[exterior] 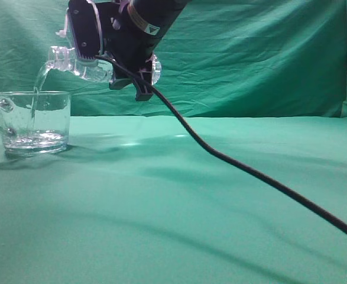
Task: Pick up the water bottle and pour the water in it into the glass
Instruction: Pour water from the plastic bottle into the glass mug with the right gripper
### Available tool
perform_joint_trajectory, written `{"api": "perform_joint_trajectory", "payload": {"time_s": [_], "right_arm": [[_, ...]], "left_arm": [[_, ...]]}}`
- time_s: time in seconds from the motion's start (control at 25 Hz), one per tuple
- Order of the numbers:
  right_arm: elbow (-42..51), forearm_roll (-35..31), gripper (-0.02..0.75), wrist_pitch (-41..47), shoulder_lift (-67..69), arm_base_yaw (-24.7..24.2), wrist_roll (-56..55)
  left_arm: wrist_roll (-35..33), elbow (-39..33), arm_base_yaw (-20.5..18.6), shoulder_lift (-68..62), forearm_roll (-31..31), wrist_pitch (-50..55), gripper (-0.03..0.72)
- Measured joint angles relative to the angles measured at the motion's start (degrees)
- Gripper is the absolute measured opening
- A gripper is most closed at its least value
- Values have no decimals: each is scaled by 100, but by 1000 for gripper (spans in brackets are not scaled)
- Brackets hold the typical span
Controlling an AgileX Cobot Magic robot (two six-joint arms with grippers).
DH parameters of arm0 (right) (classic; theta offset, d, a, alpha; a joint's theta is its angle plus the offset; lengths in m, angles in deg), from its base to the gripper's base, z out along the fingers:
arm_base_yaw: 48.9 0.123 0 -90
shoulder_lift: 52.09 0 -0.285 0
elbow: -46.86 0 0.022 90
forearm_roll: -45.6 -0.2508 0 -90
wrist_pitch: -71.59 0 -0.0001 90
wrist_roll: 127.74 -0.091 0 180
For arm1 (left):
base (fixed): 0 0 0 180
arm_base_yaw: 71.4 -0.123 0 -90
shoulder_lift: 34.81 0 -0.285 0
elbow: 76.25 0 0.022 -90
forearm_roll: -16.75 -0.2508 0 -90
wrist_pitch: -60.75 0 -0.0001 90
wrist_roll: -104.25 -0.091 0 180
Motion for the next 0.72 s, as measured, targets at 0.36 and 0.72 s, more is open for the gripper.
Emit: {"api": "perform_joint_trajectory", "payload": {"time_s": [0.36, 0.72], "right_arm": [[0, 11, 316, 12, 0, 0, -8], [0, 11, 316, 22, 0, 0, -8]], "left_arm": [[0, 0, 0, 0, 0, 0, 0], [0, 0, 0, 0, 0, 0, 0]]}}
